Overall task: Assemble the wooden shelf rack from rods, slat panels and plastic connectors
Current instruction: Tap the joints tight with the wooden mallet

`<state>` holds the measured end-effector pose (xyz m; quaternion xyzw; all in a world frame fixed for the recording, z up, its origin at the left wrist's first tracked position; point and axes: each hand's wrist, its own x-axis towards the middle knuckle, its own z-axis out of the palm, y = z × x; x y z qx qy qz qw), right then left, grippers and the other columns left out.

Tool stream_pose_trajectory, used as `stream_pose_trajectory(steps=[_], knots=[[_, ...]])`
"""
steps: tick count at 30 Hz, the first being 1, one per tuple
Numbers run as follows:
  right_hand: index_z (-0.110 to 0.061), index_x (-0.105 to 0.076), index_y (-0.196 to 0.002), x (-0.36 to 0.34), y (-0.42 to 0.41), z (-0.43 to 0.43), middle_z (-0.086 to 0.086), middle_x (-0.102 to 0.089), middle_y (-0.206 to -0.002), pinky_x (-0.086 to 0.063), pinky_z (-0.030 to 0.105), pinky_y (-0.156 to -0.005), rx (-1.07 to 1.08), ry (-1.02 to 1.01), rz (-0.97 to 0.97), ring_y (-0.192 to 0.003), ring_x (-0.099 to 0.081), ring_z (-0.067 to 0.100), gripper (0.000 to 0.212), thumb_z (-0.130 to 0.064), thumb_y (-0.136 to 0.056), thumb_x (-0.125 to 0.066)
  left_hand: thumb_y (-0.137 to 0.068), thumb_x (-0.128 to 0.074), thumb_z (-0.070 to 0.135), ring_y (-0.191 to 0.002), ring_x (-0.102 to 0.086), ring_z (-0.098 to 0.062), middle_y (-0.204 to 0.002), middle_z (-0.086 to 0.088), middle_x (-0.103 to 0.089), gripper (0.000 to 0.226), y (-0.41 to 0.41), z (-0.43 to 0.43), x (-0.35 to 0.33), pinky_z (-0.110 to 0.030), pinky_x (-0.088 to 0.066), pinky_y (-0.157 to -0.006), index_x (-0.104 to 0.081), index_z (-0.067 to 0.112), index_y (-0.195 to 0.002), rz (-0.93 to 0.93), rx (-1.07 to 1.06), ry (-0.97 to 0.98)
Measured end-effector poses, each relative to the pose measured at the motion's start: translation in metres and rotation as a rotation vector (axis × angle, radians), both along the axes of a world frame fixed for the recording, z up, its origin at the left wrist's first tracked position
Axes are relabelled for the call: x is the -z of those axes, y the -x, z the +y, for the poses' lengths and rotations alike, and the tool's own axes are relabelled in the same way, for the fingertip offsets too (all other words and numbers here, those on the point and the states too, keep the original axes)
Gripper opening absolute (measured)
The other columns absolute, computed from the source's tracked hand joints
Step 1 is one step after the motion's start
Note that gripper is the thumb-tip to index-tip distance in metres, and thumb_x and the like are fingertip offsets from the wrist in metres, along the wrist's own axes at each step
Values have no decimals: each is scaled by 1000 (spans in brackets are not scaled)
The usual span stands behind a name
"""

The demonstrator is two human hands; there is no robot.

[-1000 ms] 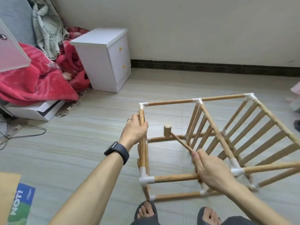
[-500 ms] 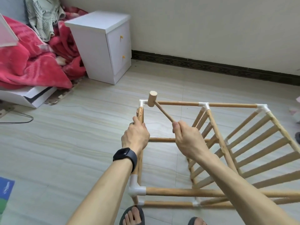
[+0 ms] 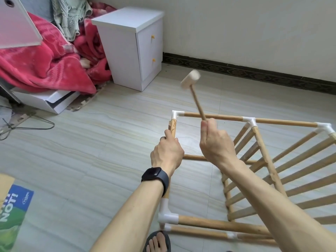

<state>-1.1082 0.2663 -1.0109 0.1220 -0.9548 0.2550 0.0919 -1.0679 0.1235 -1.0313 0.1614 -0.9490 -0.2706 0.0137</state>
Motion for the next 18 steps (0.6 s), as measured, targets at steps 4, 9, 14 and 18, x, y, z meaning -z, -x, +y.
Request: stream_pose_trajectory(steps=[4,9,14,18], knots=[[-17,-41,-88,5,-2,5,0,-51,-59,-37,37,-52,16,-97,6,-52,-50,29,37,-43,-108,-24,-106,-34,33,-99,-62,-42,-113,-18,-64,26,-1,2,-1,-42,-41,-74,-38,10,-119,12,2,-3],[-20,-38,-90,8,-5,4,4,-55,-65,-35,37,-56,0,-194,-86,-57,-51,29,38,-46,-107,-19,-106,-34,33,-99,-62,-41,-113,-17,-64,27,0,1,0,-41,-40,-73,-38,11,-120,8,-6,12],[-24,-46,-83,1,-7,12,0,-59,-69,-41,40,-59,41,-110,-148,-63,-54,24,43,-52,-106,-23,-106,-34,33,-98,-63,-42,-112,-17,-65,26,0,1,-1,-41,-40,-72,-38,11,-118,13,-5,27],[-22,-54,-83,-1,-20,46,0,-63,-68,-51,47,-63,116,66,-203,-64,-60,24,45,-51,-105,-28,-106,-32,34,-96,-63,-38,-110,-14,-66,26,0,1,-1,-42,-42,-72,-38,13,-120,-3,4,61]])
